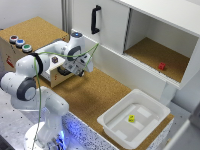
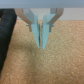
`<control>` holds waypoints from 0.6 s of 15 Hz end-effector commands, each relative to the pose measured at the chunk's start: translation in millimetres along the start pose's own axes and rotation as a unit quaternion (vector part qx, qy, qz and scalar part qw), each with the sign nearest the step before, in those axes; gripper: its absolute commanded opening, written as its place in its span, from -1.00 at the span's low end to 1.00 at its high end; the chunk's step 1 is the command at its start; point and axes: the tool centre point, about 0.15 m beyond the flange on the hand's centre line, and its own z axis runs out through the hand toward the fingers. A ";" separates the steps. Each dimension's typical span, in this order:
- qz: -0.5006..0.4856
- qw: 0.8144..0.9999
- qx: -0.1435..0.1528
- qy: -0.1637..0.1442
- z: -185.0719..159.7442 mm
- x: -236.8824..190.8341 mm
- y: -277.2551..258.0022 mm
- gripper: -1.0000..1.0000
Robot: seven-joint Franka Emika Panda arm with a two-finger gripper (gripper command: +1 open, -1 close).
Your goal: Grasp the handle of the drawer, then close it
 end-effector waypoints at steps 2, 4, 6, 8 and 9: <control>-0.021 0.999 -0.005 -0.023 22.8 34.3 -51.9 -1.00; -0.031 0.999 0.006 -0.016 18.4 38.6 -73.7 -1.00; -0.037 0.999 0.008 -0.006 9.3 39.3 -93.3 -1.00; -0.044 0.999 0.011 -0.001 3.0 40.4 -103.3 -1.00; -0.048 0.999 0.010 -0.001 3.4 40.8 -108.9 -1.00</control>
